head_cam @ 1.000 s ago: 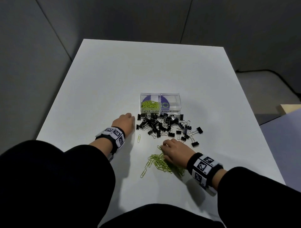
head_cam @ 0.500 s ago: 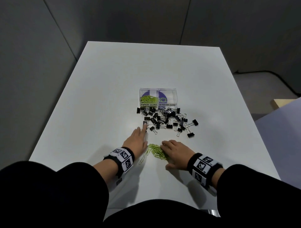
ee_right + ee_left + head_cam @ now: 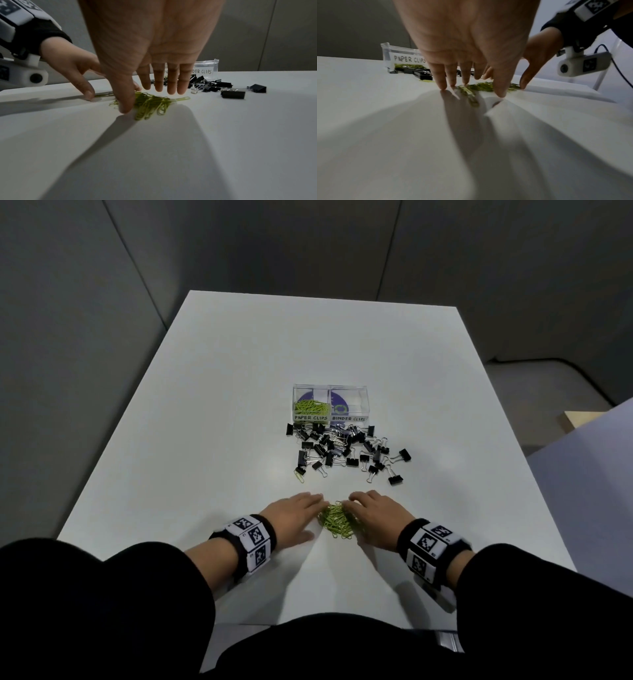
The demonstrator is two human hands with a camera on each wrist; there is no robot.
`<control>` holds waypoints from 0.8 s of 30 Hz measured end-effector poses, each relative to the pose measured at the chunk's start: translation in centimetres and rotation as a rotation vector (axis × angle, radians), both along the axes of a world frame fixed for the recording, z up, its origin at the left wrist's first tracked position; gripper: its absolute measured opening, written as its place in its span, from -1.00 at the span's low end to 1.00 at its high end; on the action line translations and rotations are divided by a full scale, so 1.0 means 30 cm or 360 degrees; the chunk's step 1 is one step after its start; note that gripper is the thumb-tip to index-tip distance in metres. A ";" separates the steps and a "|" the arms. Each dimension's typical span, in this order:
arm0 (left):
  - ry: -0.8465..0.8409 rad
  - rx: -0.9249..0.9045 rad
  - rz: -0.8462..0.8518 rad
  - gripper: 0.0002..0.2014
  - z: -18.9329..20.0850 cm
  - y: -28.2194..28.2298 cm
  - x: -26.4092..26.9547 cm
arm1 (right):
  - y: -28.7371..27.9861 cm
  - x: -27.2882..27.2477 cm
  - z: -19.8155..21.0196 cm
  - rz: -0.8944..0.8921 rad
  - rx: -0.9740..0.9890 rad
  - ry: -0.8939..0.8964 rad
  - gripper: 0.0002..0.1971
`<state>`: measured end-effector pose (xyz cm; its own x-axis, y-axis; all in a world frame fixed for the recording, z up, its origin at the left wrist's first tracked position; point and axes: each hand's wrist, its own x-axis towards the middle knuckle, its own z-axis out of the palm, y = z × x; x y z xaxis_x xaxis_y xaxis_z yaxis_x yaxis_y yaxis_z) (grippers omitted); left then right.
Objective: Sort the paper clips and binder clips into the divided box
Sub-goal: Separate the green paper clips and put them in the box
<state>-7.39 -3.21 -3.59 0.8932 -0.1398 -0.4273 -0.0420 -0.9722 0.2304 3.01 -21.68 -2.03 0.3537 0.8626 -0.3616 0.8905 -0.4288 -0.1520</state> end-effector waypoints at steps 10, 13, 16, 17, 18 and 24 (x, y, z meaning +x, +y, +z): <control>0.0076 0.0152 0.0162 -0.37 0.019 0.073 0.026 | -0.048 -0.028 -0.012 -0.0526 -0.0172 0.0201 -0.20; -0.0007 0.0078 0.0057 -0.34 0.016 0.051 0.009 | -0.013 -0.034 -0.024 -0.0501 -0.0112 0.0288 -0.31; -0.0022 -0.0023 -0.0002 -0.26 0.027 0.046 -0.003 | 0.012 -0.036 -0.019 -0.0425 -0.0045 0.0305 -0.36; -0.0019 -0.0026 0.0000 -0.24 0.032 0.050 -0.008 | 0.012 -0.034 -0.014 -0.0437 -0.0030 0.0294 -0.35; -0.0013 -0.0019 0.0024 -0.21 0.034 0.057 -0.014 | 0.008 -0.031 -0.009 -0.0468 -0.0027 0.0280 -0.33; 0.0067 -0.0157 0.0371 -0.42 0.031 0.069 -0.014 | -0.026 -0.015 -0.011 -0.0679 -0.0086 0.0331 -0.64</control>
